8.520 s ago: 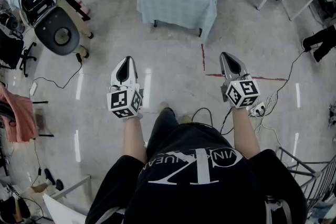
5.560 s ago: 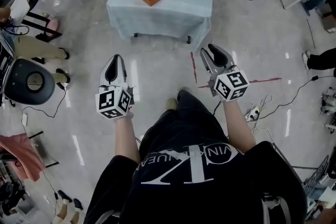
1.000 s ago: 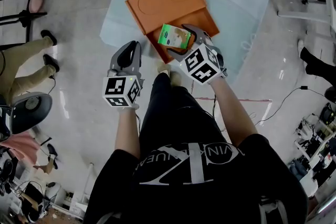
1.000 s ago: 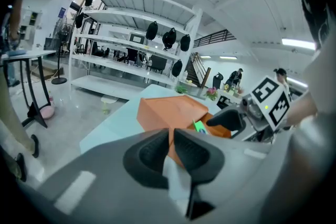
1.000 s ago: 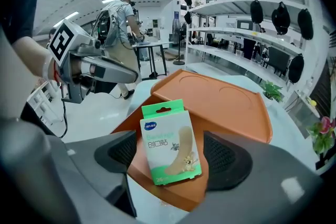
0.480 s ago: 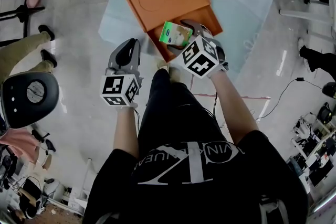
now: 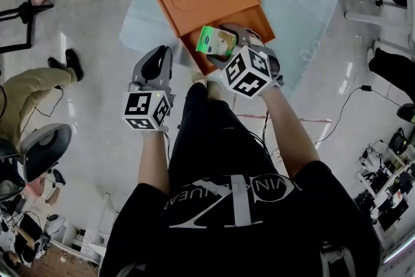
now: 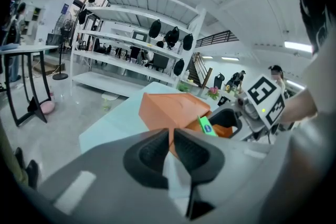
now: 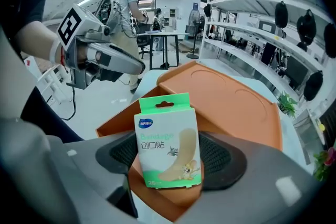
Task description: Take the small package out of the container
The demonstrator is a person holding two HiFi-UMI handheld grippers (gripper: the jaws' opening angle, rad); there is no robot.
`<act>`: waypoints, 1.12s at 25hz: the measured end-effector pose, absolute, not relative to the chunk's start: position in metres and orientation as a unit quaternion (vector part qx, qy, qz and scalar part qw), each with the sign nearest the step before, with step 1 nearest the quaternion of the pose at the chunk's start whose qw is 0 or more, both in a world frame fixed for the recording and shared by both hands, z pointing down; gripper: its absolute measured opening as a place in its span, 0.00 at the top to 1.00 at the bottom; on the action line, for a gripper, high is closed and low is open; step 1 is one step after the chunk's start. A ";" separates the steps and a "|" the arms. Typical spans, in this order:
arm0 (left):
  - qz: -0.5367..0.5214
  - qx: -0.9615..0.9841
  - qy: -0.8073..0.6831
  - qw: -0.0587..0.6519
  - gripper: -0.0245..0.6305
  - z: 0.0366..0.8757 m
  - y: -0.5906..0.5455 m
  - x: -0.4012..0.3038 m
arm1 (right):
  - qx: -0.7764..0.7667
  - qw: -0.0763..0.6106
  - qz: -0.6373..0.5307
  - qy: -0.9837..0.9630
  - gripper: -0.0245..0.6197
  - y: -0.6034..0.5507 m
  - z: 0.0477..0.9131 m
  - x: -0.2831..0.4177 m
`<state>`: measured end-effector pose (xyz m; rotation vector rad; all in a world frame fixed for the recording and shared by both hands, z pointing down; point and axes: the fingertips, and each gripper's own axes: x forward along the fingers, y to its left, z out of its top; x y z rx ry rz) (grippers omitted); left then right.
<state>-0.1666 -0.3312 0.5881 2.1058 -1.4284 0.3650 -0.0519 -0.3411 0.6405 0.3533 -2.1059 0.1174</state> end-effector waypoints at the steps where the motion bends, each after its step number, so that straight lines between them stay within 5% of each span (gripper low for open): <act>1: 0.136 0.786 -0.533 0.281 0.96 0.587 -0.331 -0.167 | 0.146 0.480 0.045 -0.864 0.40 -0.341 0.639 -0.051; 28: 0.127 0.791 -0.555 0.224 0.96 0.530 -0.297 -0.151 | 0.267 0.357 0.028 -0.895 0.40 -0.337 0.544 -0.025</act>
